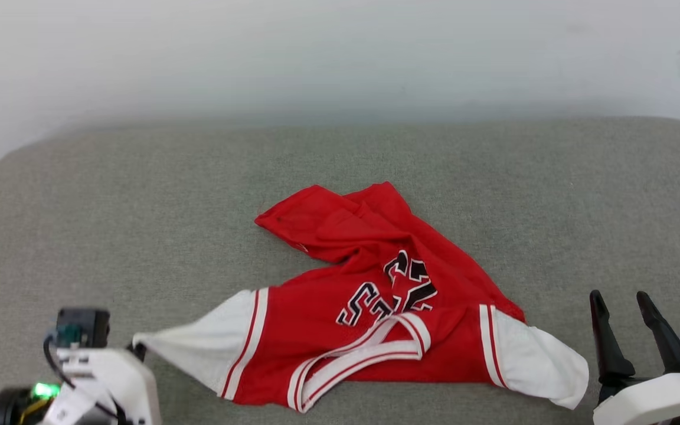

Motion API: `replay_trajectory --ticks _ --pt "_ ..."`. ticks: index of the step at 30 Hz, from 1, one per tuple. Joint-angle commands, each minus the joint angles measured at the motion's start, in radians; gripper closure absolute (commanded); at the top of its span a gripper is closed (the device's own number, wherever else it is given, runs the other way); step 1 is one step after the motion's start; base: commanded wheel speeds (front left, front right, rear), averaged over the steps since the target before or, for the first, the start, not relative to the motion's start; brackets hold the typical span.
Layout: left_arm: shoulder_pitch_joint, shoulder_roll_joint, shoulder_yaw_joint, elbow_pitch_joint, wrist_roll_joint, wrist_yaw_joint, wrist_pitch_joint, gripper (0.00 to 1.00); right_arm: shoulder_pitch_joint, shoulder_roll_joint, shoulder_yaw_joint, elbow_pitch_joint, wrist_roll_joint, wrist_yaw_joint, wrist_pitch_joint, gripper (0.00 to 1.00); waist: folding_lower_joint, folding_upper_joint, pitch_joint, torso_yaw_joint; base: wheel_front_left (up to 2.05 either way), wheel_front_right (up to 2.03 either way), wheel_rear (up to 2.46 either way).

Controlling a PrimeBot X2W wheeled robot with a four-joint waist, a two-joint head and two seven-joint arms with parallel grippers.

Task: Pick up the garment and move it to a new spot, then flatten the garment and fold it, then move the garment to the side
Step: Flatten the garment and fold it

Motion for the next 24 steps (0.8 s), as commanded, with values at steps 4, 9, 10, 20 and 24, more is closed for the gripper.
replay_trajectory --ticks 4,9,10,20,24 --pt "0.134 -0.019 0.022 -0.003 -0.040 0.039 -0.010 1.00 0.022 0.001 -0.004 -0.016 0.003 -0.001 0.014 0.00 0.0001 0.0000 -0.024 0.011 0.00 0.00 0.00" --pt "0.194 -0.056 0.026 0.031 -0.072 0.038 -0.050 0.93 0.038 0.001 -0.008 -0.029 0.001 -0.001 0.031 0.00 0.0001 0.0000 -0.045 0.016 0.00 0.00 0.00" --pt "0.194 -0.056 0.026 0.031 -0.072 0.038 -0.050 0.93 0.038 0.001 -0.008 -0.029 0.001 -0.001 0.031 0.00 0.0001 0.0000 -0.045 0.016 0.00 0.00 0.00" --pt "0.145 -0.076 0.043 0.031 -0.021 0.047 -0.217 0.00 0.060 0.001 -0.004 -0.061 -0.004 -0.001 0.062 0.00 0.0001 0.0000 -0.080 0.023 0.00 0.00 0.00" --pt "0.124 -0.079 0.052 0.003 0.015 0.052 -0.310 0.00 0.062 0.001 -0.005 -0.067 -0.003 -0.001 0.067 0.00 0.0001 0.0000 -0.087 0.024 0.00 0.00 0.00"
